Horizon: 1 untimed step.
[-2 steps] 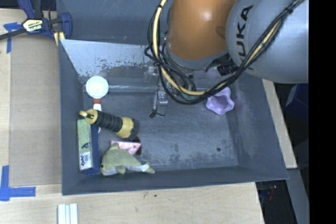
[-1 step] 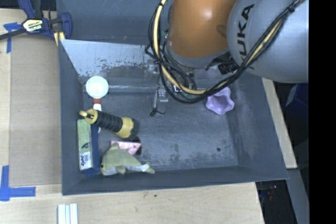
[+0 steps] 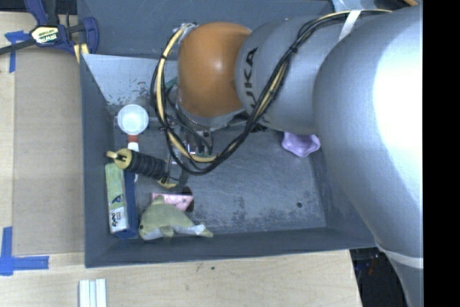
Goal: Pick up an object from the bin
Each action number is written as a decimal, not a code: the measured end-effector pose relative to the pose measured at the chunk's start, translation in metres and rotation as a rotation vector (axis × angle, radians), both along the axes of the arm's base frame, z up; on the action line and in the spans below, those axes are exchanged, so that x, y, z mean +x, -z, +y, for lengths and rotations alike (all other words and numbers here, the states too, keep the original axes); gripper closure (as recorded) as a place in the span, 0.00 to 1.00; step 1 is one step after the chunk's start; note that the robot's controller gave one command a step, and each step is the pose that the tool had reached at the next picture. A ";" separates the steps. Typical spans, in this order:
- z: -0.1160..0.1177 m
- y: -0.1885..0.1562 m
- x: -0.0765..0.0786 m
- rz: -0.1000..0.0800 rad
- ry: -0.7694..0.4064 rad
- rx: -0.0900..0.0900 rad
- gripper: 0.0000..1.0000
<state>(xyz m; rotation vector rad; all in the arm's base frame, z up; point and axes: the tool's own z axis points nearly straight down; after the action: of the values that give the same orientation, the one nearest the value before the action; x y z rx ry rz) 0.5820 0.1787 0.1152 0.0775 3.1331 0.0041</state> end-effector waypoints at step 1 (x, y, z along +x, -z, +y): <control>0.004 -0.021 0.002 -0.002 0.070 -0.002 0.00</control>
Offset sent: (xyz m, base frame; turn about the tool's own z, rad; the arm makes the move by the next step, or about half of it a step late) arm -0.0138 0.0276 -0.0148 0.1170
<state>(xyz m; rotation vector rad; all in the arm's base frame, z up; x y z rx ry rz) 0.5843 0.1826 0.1362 0.1866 3.1263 0.0012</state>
